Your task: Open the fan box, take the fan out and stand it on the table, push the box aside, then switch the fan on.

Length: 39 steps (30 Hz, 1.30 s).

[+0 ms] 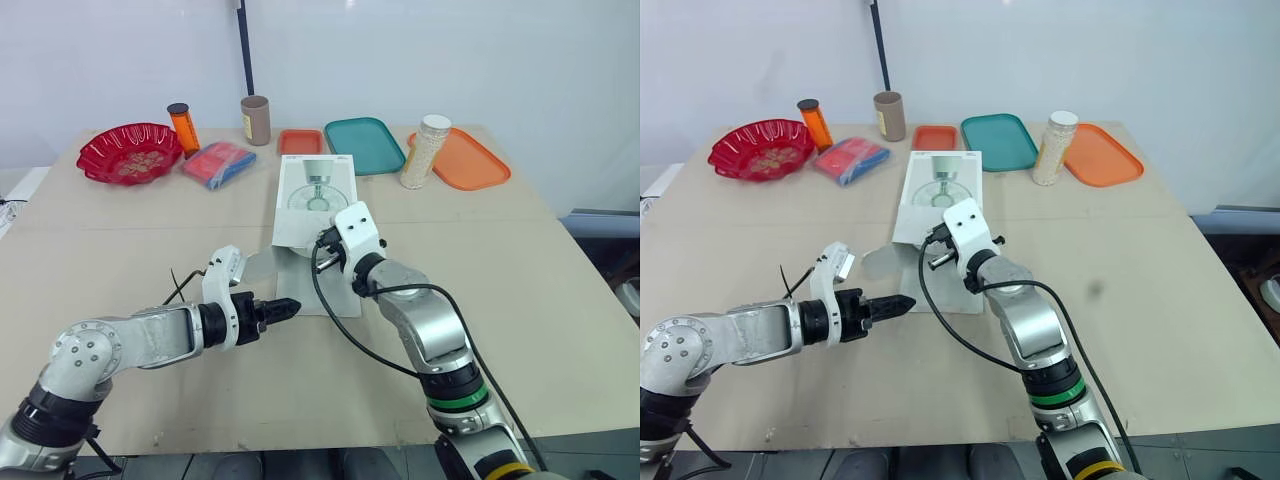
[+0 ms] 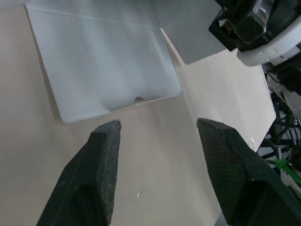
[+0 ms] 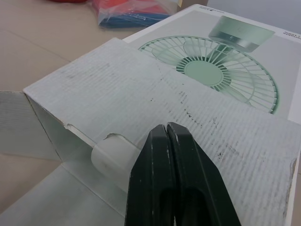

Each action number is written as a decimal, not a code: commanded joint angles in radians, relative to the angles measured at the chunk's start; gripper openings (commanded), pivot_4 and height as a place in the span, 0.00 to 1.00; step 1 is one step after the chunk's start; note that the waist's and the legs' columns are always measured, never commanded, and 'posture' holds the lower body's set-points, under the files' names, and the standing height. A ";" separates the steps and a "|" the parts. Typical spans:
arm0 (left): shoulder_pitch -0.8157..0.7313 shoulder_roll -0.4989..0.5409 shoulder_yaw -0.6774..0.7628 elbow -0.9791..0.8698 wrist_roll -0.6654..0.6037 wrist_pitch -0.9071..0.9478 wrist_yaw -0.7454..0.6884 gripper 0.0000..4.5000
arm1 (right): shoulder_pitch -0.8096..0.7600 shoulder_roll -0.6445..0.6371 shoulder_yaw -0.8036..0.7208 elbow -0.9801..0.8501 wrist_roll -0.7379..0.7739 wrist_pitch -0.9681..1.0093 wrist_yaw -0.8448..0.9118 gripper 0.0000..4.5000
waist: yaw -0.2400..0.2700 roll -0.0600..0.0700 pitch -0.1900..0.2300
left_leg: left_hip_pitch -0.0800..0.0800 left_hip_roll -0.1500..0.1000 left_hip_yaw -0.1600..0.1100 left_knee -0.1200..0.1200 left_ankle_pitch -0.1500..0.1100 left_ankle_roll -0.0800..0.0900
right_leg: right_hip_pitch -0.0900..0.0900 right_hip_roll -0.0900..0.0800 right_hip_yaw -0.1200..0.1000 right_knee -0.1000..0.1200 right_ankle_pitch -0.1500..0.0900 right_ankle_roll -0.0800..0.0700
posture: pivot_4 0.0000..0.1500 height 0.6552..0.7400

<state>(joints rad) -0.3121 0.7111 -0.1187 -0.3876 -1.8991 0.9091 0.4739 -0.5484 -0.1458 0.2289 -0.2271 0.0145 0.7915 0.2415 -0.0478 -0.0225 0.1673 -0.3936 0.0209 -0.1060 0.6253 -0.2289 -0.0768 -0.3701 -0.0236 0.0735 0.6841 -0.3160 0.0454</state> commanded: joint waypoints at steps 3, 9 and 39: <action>0.020 -0.074 0.021 0.034 0.016 -0.052 -0.008 0.63 | -0.026 -0.026 -0.022 -0.054 0.000 0.068 0.009 0.00 | 0.001 0.000 0.000 | -0.001 0.000 0.000 0.000 0.000 0.000 | -0.001 0.000 0.000 0.000 0.000 0.000 | 1.00 1.00; 0.012 -0.153 0.014 0.076 0.106 -0.057 -0.044 0.63 | -0.045 -0.050 -0.018 -0.114 -0.009 0.109 0.009 0.00 | 0.002 0.000 0.000 | -0.002 0.000 -0.001 0.000 0.000 0.000 | -0.001 0.000 -0.001 -0.001 0.000 0.000 | 1.00 1.00; -0.028 -0.427 0.080 0.179 0.414 -0.066 -0.161 0.63 | -0.053 -0.094 -0.050 0.087 0.002 -0.021 0.062 0.00 | 0.002 0.001 0.001 | -0.003 -0.001 -0.001 0.000 0.001 -0.002 | -0.001 0.000 -0.001 -0.001 0.000 0.000 | 1.00 1.00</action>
<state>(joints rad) -0.3270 0.2936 -0.0608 -0.2040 -1.5121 0.8663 0.3437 -0.6047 -0.2352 0.1828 -0.1447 0.0155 0.7470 0.2990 -0.0453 -0.0219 0.1678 -0.3961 0.0201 -0.1075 0.6251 -0.2279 -0.0785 -0.3708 -0.0241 0.0721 0.6828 -0.3161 0.0457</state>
